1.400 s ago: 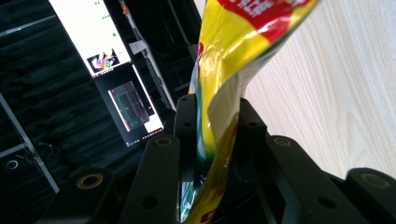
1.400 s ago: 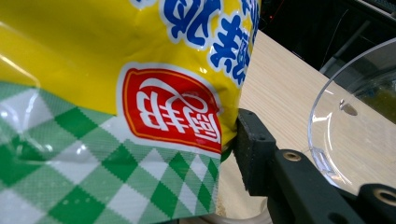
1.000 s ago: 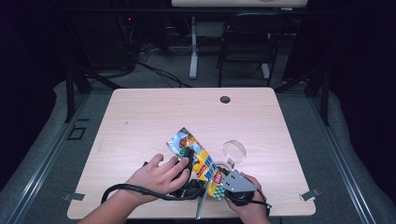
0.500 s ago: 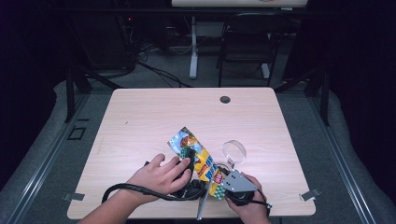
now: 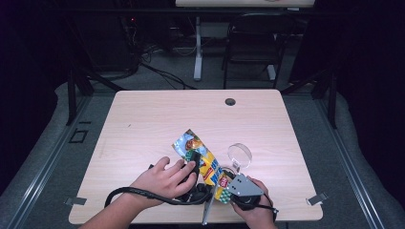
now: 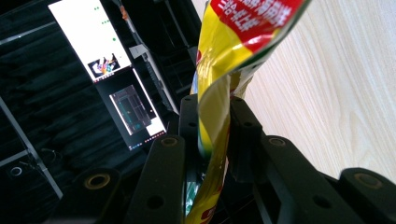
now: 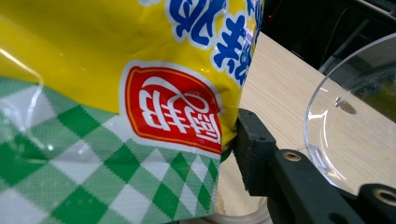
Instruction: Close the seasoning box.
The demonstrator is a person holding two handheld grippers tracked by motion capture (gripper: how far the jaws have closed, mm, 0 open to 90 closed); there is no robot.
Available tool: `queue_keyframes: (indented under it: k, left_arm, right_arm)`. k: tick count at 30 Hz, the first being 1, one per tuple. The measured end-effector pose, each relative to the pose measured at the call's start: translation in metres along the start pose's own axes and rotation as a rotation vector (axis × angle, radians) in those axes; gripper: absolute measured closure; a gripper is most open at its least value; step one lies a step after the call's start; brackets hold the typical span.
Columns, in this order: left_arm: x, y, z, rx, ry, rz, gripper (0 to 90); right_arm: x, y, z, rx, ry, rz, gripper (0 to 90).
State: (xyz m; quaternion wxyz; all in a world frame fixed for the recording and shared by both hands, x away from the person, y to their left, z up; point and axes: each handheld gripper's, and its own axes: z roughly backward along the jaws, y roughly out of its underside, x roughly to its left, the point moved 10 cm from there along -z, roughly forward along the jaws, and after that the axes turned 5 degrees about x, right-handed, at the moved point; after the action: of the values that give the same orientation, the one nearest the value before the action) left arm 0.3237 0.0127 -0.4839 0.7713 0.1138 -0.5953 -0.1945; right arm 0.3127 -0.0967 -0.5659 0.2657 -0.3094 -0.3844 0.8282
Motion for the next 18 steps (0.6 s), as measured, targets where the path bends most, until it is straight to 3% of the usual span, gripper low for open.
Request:
queue_keyframes:
  k: [18]
  left_arm:
    - [0.0033,-0.0013,0.0005,0.0,0.0,-0.012,78.5]
  right_arm:
    - [-0.0007,-0.0004,0.0004,-0.005,0.0,-0.003,71.1]
